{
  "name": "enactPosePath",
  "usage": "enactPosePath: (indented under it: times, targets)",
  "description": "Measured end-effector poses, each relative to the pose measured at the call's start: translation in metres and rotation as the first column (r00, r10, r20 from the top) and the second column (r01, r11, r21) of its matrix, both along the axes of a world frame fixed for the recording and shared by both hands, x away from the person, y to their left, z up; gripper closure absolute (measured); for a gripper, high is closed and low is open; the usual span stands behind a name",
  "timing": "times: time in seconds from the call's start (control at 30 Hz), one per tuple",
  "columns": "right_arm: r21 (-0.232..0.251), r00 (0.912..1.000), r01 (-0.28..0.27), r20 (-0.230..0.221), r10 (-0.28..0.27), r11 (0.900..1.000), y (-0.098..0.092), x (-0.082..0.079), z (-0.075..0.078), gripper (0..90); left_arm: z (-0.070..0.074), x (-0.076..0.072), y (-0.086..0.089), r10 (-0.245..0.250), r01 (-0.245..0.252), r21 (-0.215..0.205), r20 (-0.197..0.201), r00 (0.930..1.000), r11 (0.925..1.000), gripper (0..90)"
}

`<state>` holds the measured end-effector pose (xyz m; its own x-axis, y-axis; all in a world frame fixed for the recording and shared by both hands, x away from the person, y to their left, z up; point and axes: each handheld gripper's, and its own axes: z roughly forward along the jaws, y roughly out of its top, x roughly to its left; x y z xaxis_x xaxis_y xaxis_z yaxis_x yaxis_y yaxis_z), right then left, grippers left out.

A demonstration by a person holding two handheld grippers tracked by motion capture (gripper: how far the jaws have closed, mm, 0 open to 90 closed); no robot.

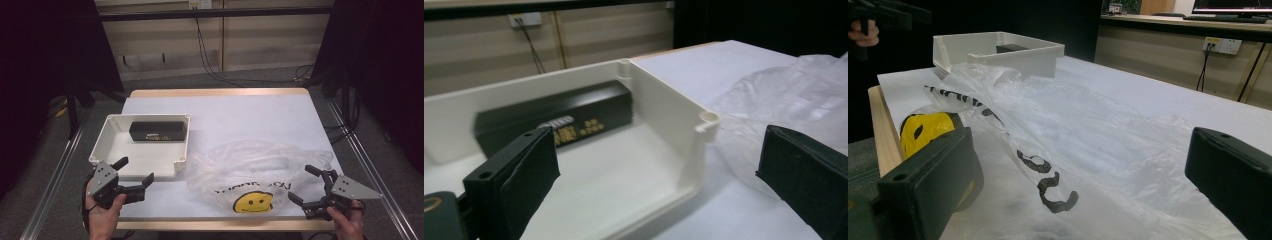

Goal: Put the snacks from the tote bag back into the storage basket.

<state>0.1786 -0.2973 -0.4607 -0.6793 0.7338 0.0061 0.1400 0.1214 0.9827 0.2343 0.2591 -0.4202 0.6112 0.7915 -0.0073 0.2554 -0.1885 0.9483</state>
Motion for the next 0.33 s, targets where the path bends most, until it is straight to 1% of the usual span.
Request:
enactPosePath:
  times: [0.03,0.07,0.13,0.17,0.2,0.23,0.27,0.3,0.33]
  targets:
    - [0.001,1.0,-0.002,-0.001,0.002,1.0,0.0,0.0,0.0,0.0,-0.003,0.0,-0.001,-0.017,0.017,0.012,-0.001,0.9999,0.9998,2.7]
    - [0.001,1.0,0.002,0.0,-0.002,1.0,-0.001,0.001,0.0,0.0,-0.006,-0.002,-0.003,-0.004,0.004,0.005,-0.004,1.0,1.0,2.7]
    - [0.003,0.9999,0.009,-0.006,-0.009,1.0,-0.002,0.001,-0.001,0.0,-0.011,-0.004,-0.005,-0.003,0.003,-0.005,-0.012,0.9999,1.0,2.7]
    - [0.001,0.9999,0.01,-0.007,-0.01,1.0,-0.003,0.001,-0.001,0.0,-0.013,-0.006,-0.006,0.001,-0.001,-0.008,-0.003,1.0,1.0,2.8]
    - [0.005,0.9999,0.011,-0.008,-0.011,1.0,-0.003,0.001,-0.001,0.0,-0.015,-0.008,-0.007,0.005,-0.005,-0.014,-0.005,1.0,0.9999,2.7]
    - [0.003,0.9999,0.01,-0.007,-0.01,1.0,-0.004,0.002,-0.001,0.0,-0.017,-0.009,-0.006,-0.007,0.007,-0.008,-0.012,0.9999,0.9999,2.6]
    - [0.005,0.9998,0.017,-0.006,-0.017,1.0,-0.005,0.002,-0.001,0.0,-0.019,-0.011,-0.006,-0.003,0.003,-0.008,-0.01,0.9999,1.0,3.1]
    - [0.005,0.9999,0.016,-0.004,-0.016,1.0,-0.005,0.003,-0.001,0.0,-0.021,-0.012,-0.006,0.0,0.0,-0.003,-0.021,0.9998,1.0,2.9]
    - [0.006,0.9996,0.028,-0.009,-0.028,1.0,-0.005,0.003,0.0,0.0,-0.025,-0.011,-0.006,-0.016,0.015,-0.009,-0.047,0.9988,0.9998,2.7]
